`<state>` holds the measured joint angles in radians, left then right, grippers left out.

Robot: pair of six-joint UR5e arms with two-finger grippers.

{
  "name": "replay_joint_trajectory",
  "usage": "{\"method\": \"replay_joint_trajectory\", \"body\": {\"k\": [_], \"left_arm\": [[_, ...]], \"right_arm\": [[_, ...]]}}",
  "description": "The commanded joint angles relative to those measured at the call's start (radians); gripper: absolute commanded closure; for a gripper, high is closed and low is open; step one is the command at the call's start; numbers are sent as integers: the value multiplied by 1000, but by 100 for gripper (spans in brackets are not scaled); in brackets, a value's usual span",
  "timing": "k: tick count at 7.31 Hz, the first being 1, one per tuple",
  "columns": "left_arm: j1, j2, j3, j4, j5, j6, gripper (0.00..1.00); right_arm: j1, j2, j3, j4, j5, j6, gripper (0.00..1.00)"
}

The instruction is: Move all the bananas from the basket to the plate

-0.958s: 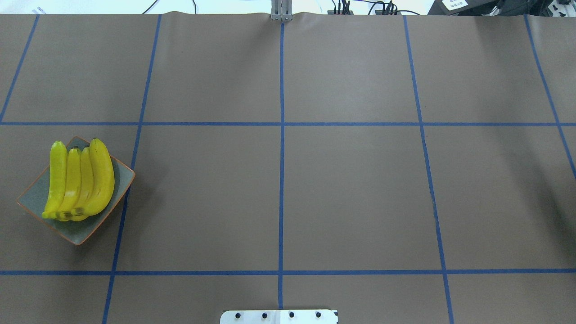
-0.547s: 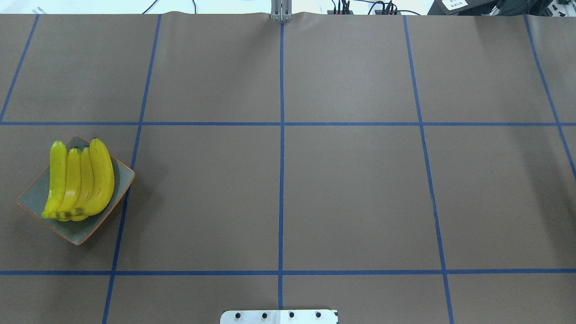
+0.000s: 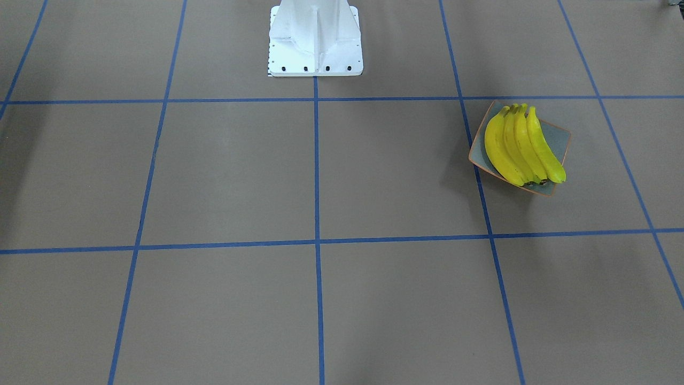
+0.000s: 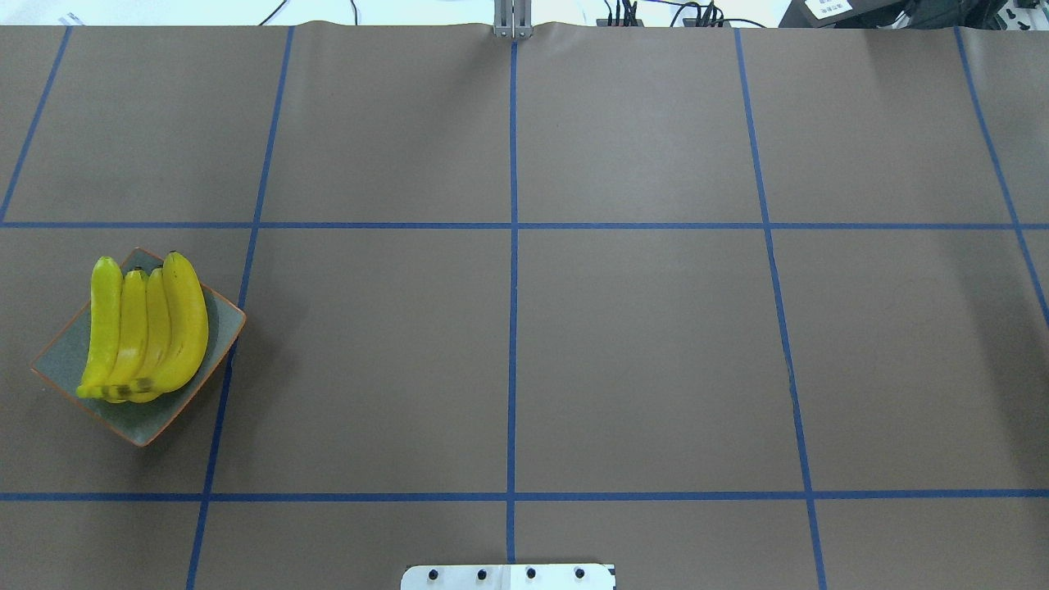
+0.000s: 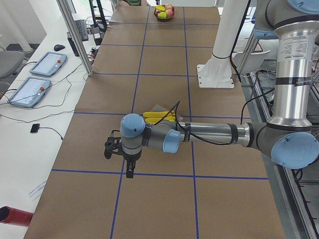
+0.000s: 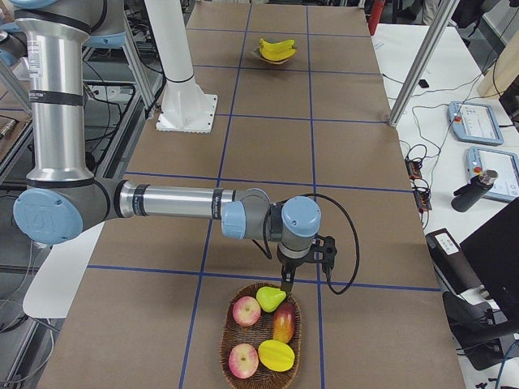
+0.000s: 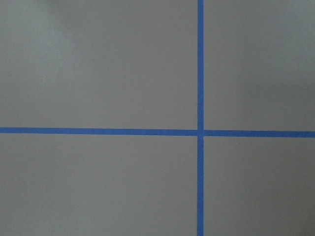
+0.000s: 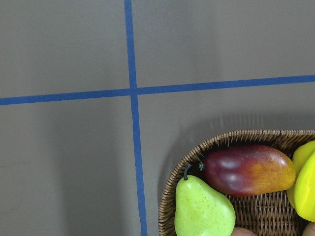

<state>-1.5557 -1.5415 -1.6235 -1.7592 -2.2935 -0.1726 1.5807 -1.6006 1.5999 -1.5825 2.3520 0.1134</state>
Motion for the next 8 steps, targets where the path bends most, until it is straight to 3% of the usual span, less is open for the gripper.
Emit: {"method": "replay_joint_trajectory", "body": {"k": [1, 8], "left_arm": [[2, 3, -4, 3, -1, -5, 0], [0, 15, -1, 3, -7, -5, 0]], "right_arm": [[-2, 2, 0, 4, 12, 25, 0], [-4, -5, 6, 4, 16, 22, 0]]}}
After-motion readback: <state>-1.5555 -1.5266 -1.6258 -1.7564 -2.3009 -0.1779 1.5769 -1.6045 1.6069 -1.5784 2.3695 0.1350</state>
